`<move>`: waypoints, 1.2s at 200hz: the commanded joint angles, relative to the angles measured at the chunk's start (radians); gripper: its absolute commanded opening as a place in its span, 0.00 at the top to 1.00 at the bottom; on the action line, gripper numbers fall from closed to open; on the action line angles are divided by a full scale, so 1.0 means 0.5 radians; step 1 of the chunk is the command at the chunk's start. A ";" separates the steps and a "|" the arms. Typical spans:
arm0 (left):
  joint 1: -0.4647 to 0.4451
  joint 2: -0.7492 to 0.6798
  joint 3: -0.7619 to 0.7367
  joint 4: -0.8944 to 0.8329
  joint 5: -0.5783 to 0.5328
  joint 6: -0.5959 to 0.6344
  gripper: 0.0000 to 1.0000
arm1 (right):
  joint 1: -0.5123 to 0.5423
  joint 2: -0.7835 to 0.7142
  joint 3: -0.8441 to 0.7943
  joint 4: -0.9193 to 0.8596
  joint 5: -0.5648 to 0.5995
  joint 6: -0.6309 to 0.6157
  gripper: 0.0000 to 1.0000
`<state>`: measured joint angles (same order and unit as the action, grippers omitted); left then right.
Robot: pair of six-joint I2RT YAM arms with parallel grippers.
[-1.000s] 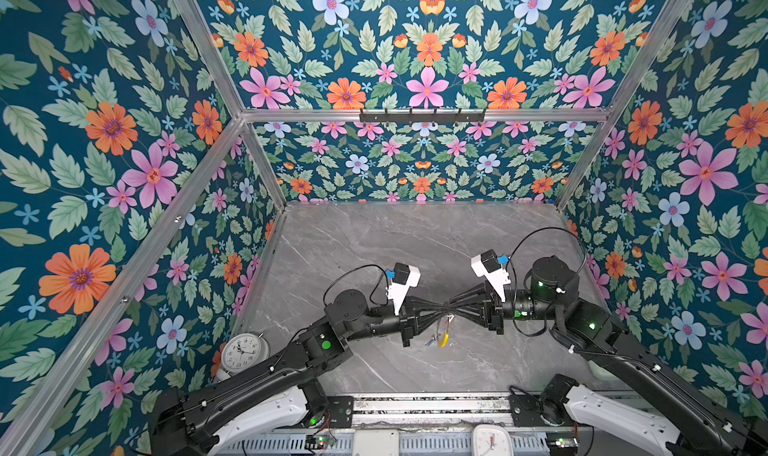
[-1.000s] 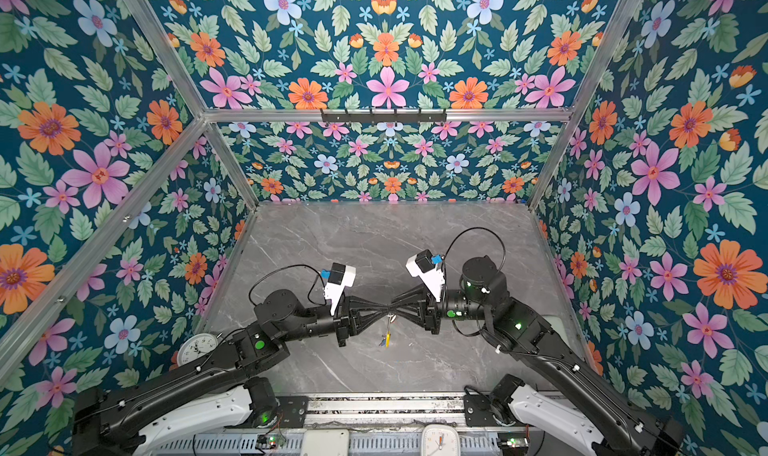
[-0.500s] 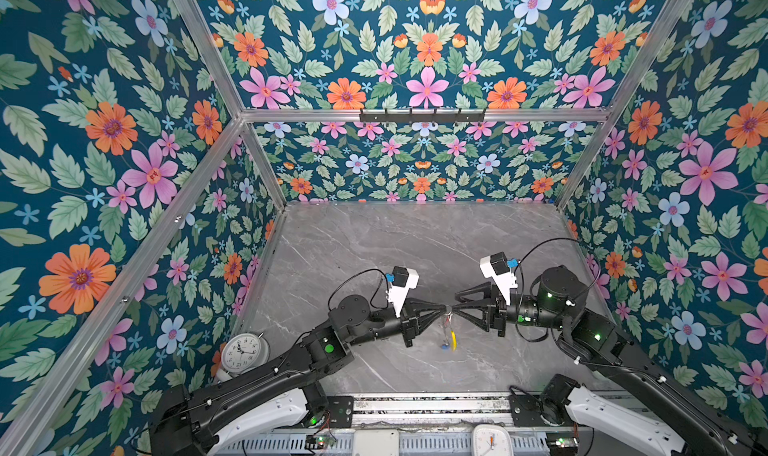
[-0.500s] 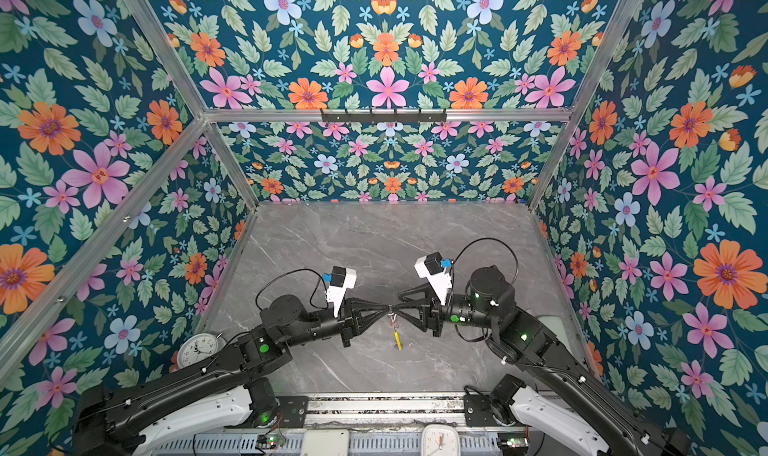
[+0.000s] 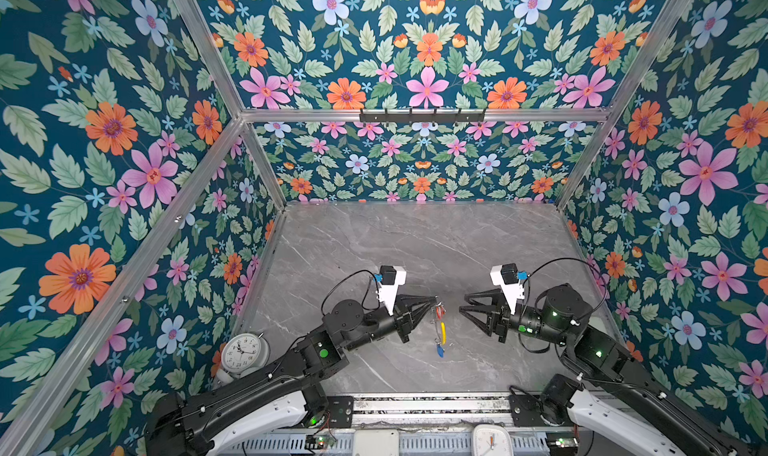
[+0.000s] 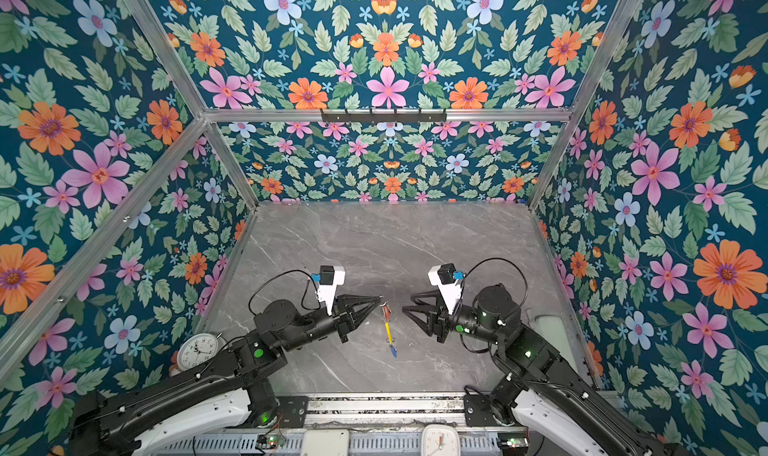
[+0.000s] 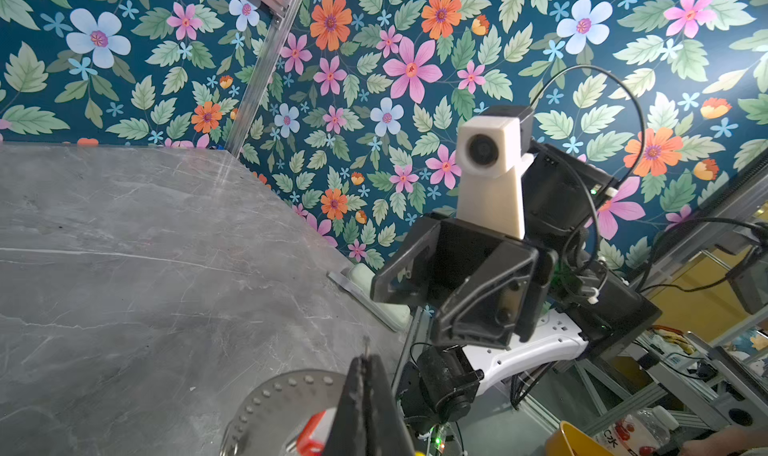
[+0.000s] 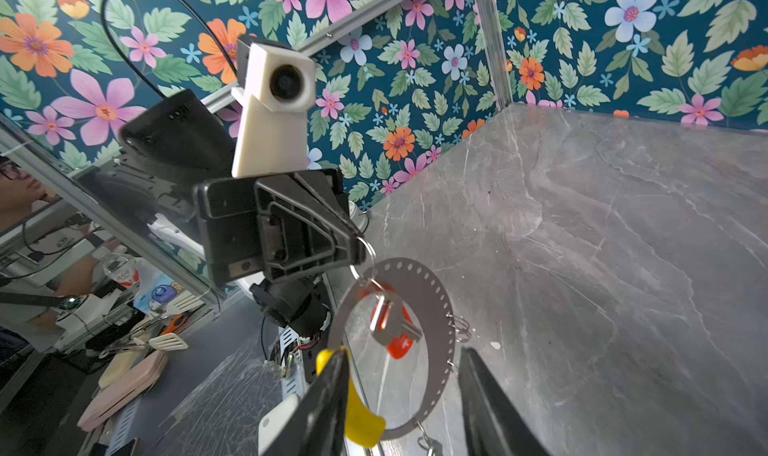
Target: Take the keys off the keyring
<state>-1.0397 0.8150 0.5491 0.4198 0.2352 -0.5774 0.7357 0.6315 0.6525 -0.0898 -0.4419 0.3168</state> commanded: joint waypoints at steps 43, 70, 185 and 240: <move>0.002 0.056 -0.008 0.226 0.060 -0.081 1.00 | 0.082 0.066 -0.118 0.206 -0.012 -0.098 0.50; 0.001 0.084 -0.006 0.270 0.082 -0.096 1.00 | 0.170 0.156 -0.101 0.247 0.067 -0.148 0.50; 0.002 0.114 -0.001 0.305 0.173 -0.124 1.00 | 0.195 0.291 0.018 0.250 0.047 -0.253 0.58; 0.001 0.112 0.005 0.344 0.195 -0.137 1.00 | 0.198 0.354 0.037 0.252 -0.018 -0.263 0.70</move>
<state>-1.0397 0.8757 0.5430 0.5316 0.3168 -0.6445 0.8341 0.8013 0.6651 0.0181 -0.4282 0.1986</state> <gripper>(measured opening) 0.050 0.305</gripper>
